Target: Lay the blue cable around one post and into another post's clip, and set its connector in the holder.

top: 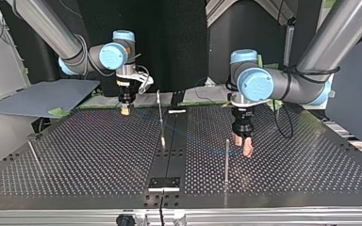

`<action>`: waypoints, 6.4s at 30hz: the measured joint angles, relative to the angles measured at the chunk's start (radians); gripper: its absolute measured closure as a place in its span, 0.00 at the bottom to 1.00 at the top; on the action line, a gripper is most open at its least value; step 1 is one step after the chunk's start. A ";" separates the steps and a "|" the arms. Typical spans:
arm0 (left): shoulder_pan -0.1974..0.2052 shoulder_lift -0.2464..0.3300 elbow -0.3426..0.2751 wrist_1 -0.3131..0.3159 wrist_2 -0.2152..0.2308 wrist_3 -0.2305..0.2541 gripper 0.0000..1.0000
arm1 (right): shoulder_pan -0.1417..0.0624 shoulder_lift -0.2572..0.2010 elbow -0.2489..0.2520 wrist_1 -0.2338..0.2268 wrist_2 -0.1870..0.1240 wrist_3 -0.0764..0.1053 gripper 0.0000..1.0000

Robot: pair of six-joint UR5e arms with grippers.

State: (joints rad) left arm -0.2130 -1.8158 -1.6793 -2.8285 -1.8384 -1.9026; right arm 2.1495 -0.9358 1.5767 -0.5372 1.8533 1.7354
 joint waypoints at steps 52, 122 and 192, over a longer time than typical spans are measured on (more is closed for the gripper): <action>-0.002 -0.001 0.000 0.004 -0.012 -0.002 0.00 | -0.155 0.391 0.402 -0.518 0.067 0.034 1.00; 0.006 -0.001 -0.001 0.004 -0.012 -0.006 0.00 | -0.263 0.933 0.306 -1.003 -0.130 -0.117 1.00; 0.015 -0.001 -0.002 0.010 -0.011 -0.004 0.00 | -0.313 0.242 0.312 -0.571 -0.192 -0.048 1.00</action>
State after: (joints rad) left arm -0.1980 -1.8167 -1.6813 -2.8181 -1.8493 -1.9067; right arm 1.8366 -0.6935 1.8891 -1.1084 1.6614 1.6870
